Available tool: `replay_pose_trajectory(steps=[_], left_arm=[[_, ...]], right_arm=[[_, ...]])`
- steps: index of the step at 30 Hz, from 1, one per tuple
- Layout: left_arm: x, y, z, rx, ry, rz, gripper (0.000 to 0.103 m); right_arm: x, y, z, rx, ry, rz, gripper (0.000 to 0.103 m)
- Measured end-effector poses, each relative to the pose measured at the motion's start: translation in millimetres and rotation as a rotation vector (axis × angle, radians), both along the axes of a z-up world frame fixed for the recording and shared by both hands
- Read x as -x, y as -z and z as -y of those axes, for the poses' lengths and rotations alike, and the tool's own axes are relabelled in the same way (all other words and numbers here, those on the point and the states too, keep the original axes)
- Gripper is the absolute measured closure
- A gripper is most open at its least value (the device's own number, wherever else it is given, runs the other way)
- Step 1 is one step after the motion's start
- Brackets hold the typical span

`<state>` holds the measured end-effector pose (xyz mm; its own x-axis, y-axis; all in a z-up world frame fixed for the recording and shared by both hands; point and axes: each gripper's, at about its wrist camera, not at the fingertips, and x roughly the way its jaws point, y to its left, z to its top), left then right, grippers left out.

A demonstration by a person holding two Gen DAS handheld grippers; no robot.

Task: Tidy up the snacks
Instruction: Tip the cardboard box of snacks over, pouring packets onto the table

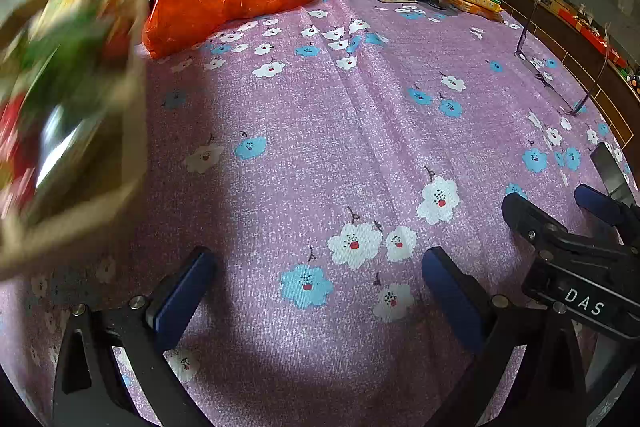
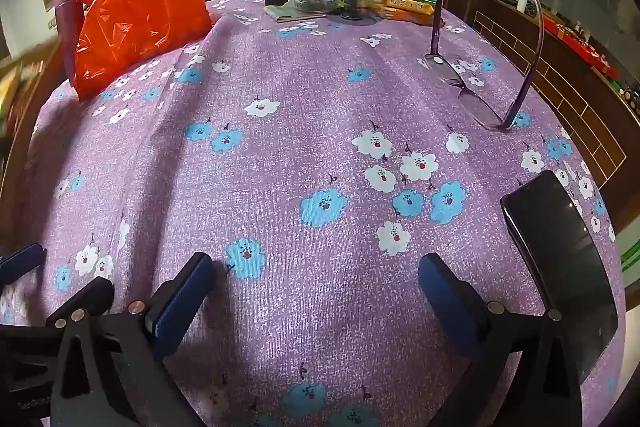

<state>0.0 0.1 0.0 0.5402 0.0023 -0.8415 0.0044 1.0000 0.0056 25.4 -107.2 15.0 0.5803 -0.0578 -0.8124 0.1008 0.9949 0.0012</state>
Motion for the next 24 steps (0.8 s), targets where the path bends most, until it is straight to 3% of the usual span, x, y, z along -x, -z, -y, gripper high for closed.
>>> replay_pose_trajectory(steps=[24], left_arm=[[-0.2, -2.0, 0.5, 0.0, 0.0, -0.001, 0.0]], right_arm=[[-1.4, -1.8, -0.8, 0.001, 0.0, 0.0, 0.001]])
